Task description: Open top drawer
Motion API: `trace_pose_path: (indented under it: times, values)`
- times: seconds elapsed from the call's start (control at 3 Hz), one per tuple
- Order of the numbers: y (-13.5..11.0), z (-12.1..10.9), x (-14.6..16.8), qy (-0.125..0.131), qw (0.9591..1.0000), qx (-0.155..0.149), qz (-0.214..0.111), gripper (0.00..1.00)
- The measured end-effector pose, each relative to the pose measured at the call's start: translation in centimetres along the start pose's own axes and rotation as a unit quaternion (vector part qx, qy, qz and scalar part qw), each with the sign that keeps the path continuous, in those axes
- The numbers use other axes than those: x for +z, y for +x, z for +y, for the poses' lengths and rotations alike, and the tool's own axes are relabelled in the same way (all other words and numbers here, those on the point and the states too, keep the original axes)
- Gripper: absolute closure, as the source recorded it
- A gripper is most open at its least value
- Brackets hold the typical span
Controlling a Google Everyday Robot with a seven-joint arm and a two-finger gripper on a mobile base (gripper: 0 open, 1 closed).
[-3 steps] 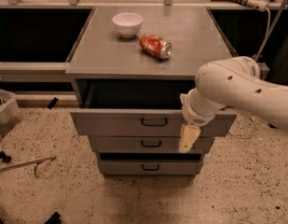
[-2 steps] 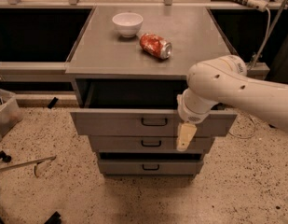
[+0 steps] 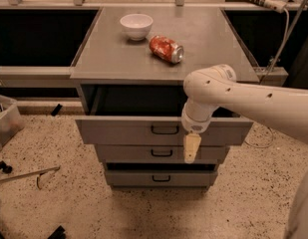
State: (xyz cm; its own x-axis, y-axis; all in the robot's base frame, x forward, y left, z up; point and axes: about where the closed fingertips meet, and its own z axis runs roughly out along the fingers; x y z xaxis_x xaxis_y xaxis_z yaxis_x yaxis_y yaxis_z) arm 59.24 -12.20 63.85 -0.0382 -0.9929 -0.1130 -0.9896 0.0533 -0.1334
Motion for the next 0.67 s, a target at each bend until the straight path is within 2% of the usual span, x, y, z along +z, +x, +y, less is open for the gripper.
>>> trace_pose_path:
  times: [0.67]
  values:
    - [-0.26, 1.2, -0.68, -0.013, 0.9999, -0.006, -0.007, 0.0]
